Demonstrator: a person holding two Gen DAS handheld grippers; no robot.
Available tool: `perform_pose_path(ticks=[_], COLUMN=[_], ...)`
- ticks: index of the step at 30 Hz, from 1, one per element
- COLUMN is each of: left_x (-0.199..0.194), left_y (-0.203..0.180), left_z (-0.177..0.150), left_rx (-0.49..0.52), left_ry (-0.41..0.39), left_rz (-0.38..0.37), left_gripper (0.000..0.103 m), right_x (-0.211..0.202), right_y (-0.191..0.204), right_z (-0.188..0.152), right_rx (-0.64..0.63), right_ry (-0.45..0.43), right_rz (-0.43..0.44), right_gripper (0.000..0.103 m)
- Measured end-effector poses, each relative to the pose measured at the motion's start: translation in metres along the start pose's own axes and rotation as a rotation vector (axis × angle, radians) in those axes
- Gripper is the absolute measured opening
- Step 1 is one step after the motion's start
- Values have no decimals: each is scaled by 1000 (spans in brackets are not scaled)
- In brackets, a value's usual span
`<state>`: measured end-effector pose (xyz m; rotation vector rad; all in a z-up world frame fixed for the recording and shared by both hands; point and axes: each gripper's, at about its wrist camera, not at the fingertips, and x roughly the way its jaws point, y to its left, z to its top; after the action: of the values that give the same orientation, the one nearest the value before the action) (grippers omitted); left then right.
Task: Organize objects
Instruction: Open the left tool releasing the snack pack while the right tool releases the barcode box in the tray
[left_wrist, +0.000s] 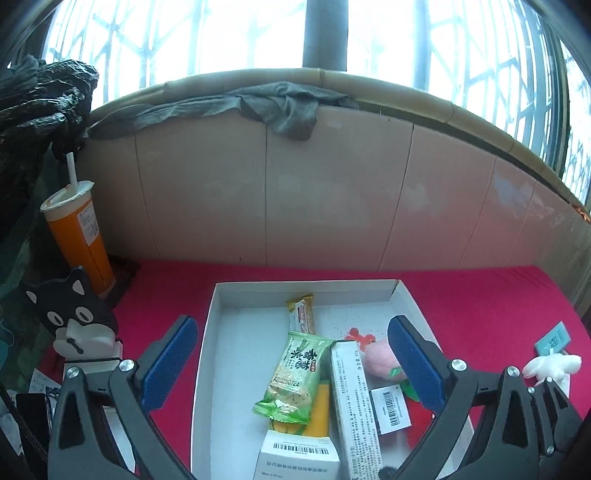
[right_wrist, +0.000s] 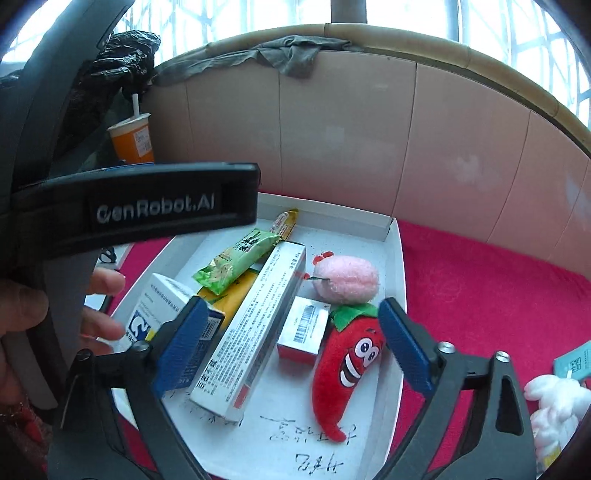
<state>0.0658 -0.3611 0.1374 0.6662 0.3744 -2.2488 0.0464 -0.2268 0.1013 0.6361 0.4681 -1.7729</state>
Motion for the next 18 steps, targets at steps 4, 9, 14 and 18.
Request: perform_pose_path(ticks=[4, 9, 14, 18], left_x=[-13, -29, -45, -53], left_y=[-2, -11, -19, -33], left_z=[0, -4, -12, -17], left_rx=[2, 16, 13, 30], left_ry=[-27, -51, -61, -64], left_rz=[11, 6, -55, -90], left_gripper=[103, 103, 103, 103], right_x=[-13, -30, -48, -66], right_y=[-3, -11, -21, -40], right_z=[-7, -18, -30, -44], right_rx=[9, 33, 39, 92], right_ry=[-10, -9, -21, -47], right_rz=[-5, -4, -13, -28], right_gripper=[103, 103, 103, 103])
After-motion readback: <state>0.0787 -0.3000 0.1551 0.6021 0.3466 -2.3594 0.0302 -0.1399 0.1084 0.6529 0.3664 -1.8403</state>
